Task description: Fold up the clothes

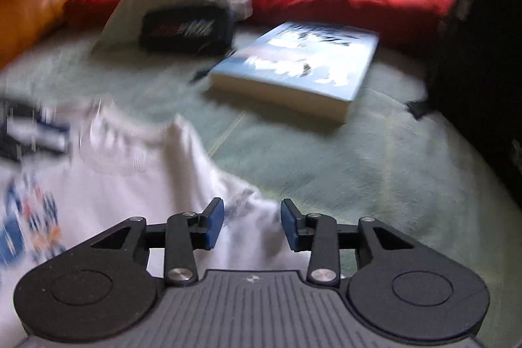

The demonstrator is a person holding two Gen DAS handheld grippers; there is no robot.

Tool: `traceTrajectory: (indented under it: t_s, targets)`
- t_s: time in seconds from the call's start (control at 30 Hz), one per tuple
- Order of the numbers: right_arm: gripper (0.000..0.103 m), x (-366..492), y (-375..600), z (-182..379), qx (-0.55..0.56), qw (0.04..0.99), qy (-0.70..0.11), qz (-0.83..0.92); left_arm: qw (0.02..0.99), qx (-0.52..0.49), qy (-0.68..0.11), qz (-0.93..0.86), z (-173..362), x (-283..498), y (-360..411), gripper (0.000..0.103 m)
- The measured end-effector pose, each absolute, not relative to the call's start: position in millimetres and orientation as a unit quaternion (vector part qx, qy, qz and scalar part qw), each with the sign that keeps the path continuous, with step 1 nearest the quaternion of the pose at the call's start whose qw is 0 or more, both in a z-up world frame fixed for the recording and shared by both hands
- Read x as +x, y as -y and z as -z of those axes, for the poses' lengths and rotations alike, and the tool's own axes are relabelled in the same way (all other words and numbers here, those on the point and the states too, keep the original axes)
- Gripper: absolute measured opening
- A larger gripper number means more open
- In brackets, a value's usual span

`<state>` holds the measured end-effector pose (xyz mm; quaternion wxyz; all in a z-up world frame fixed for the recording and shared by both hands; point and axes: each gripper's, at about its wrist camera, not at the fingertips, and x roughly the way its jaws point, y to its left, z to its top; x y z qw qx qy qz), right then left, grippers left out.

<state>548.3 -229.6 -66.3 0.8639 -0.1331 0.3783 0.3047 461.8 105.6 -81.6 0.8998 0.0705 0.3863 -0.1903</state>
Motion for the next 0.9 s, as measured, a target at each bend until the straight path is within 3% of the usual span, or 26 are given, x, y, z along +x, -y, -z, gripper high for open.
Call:
traceTrajectory:
  t_s: [0.07, 0.1, 0.17, 0.2, 0.27, 0.43, 0.6, 0.77, 0.83, 0.9]
  targets:
    - [0.011, 542.3, 223.1, 70.4, -0.154, 0.872, -0.364, -0.29, 0.9, 0.072, -0.386, 0.187, 80.9, 461.6, -104.5, 0.047]
    - [0.004, 542.0, 223.1, 70.4, -0.154, 0.877, -0.359, -0.28, 0.901, 0.076, -0.385, 0.185, 79.8, 461.4, -103.5, 0.047]
    - [0.004, 549.5, 233.1, 64.3, -0.123, 0.89, -0.358, -0.254, 0.903, 0.089, -0.382, 0.178, 76.8, 460.2, -102.2, 0.05]
    - [0.003, 553.7, 237.6, 62.4, -0.111, 0.896, -0.359, -0.238, 0.903, 0.095, -0.383, 0.17, 76.3, 460.8, -102.2, 0.058]
    - [0.003, 562.7, 244.4, 62.3, -0.102, 0.902, -0.367, -0.203, 0.901, 0.097, -0.396, 0.146, 78.5, 465.9, -105.3, 0.064]
    - [0.011, 551.6, 256.5, 44.2, -0.035, 0.895, -0.367, -0.25, 0.91, 0.083, -0.378, 0.149, 68.7, 462.9, -113.0, 0.06]
    - [0.013, 546.8, 213.9, 58.6, -0.078, 0.862, -0.4, -0.3, 0.903, 0.054, -0.402, 0.143, 82.3, 477.6, -114.9, 0.068]
    - [0.012, 574.9, 202.7, 79.7, -0.059, 0.873, -0.413, -0.252, 0.911, 0.05, -0.403, 0.079, 80.9, 496.7, -112.2, 0.068]
    - [0.019, 574.5, 205.9, 69.4, -0.044, 0.878, -0.41, -0.242, 0.913, 0.051, -0.397, 0.074, 70.3, 492.5, -112.6, 0.062]
    - [0.027, 561.4, 207.9, 55.7, -0.061, 0.883, -0.398, -0.24, 0.917, 0.053, -0.388, 0.073, 56.8, 483.1, -113.5, 0.063]
